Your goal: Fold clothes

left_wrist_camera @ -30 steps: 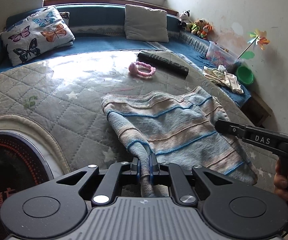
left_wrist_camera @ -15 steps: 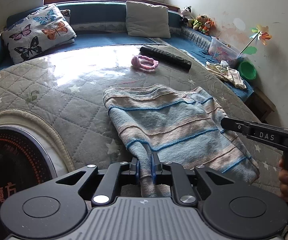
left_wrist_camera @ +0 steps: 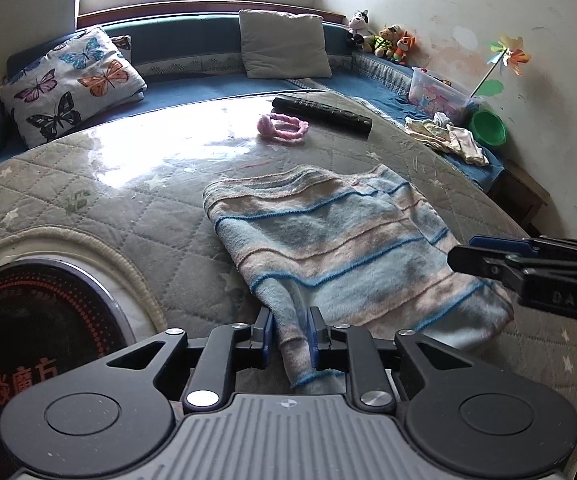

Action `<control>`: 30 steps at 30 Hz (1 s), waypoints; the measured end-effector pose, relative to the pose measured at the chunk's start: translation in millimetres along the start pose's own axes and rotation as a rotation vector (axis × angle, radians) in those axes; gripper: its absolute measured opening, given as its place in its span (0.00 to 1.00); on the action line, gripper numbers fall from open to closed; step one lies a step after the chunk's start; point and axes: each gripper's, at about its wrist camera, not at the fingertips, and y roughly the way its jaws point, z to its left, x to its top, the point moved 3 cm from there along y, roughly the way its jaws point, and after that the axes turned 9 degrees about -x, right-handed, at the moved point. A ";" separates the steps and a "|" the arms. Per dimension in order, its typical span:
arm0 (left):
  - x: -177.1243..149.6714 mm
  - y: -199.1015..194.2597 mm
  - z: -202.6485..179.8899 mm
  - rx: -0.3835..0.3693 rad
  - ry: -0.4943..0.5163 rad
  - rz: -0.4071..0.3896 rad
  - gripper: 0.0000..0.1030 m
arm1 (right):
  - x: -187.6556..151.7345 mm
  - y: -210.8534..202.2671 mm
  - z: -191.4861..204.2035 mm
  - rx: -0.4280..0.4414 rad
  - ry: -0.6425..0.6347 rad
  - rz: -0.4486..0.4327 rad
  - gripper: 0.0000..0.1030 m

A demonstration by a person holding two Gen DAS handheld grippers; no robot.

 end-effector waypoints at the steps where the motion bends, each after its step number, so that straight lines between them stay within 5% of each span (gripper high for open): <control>1: -2.5 -1.2 0.2 0.003 0.006 0.000 0.20 | -2.6 -3.3 2.8 0.009 -0.012 -0.001 0.37; 12: -23.5 -6.5 6.1 0.049 0.047 0.018 0.22 | -37.8 -9.4 13.4 -0.015 -0.107 0.021 0.38; 19: -22.6 -26.7 -8.5 0.083 0.110 -0.058 0.21 | -38.6 -25.1 28.3 -0.035 -0.192 -0.024 0.38; 30: -40.2 -9.6 -35.6 -0.036 0.221 -0.005 0.21 | -56.6 -19.9 54.4 -0.013 -0.322 -0.005 0.38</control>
